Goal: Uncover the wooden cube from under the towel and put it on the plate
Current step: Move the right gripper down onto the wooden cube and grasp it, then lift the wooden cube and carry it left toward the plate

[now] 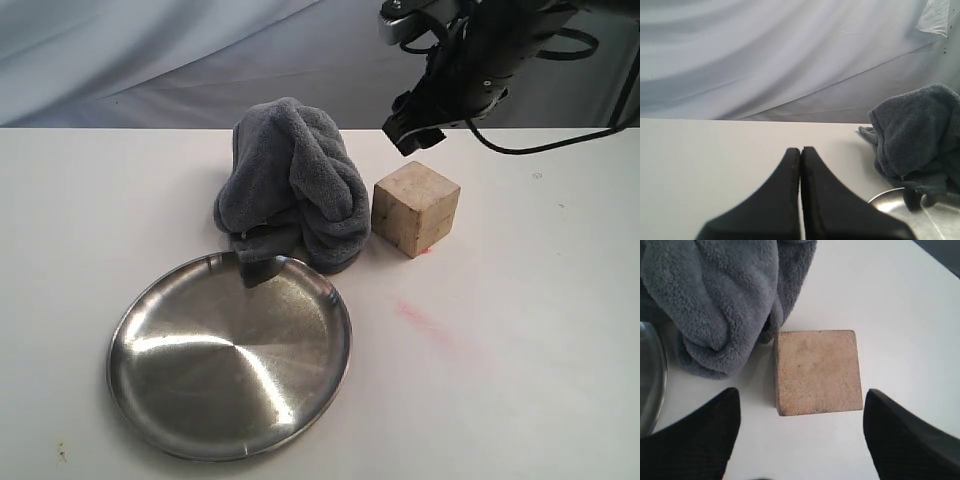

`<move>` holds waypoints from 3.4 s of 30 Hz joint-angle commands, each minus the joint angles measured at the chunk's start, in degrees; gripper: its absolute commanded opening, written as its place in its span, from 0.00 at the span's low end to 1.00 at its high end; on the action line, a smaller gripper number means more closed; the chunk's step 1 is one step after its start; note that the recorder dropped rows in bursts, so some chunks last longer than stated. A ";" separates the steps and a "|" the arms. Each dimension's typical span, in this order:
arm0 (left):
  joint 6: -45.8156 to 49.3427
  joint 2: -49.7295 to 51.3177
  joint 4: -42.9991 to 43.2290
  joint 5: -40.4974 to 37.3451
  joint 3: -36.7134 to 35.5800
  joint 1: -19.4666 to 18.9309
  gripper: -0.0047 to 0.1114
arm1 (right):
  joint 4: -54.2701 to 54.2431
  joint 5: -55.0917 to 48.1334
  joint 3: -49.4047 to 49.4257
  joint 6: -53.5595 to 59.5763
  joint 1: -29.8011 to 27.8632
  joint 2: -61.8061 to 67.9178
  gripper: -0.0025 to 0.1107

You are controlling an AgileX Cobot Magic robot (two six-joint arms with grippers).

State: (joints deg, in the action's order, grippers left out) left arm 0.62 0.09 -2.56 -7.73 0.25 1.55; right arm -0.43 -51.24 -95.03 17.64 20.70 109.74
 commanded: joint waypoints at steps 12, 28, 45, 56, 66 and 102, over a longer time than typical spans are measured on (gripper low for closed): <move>-0.10 -0.09 0.04 0.09 -0.25 0.05 0.05 | 2.41 3.42 0.00 -0.93 -0.25 7.81 0.91; -0.10 -0.09 0.04 0.09 -0.25 0.05 0.05 | 2.24 10.72 0.00 -2.01 -2.84 13.52 0.91; -0.10 -0.09 0.04 0.09 -0.25 0.05 0.05 | -0.19 8.38 0.00 -2.99 -1.95 15.85 0.74; -0.10 -0.09 0.04 0.09 -0.25 0.05 0.05 | -0.19 7.02 -0.41 -10.00 -1.95 15.85 0.61; -0.10 -0.09 0.04 0.09 -0.25 0.05 0.05 | -0.19 6.06 -0.38 -11.52 -1.95 14.57 0.59; -0.10 -0.09 0.04 0.09 -0.25 0.05 0.05 | -9.90 -4.45 -0.38 -2.96 3.82 -2.79 0.52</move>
State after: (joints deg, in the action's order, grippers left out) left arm 0.62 0.09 -2.56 -7.73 0.25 1.55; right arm -8.98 -55.63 -95.14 12.98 21.73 108.79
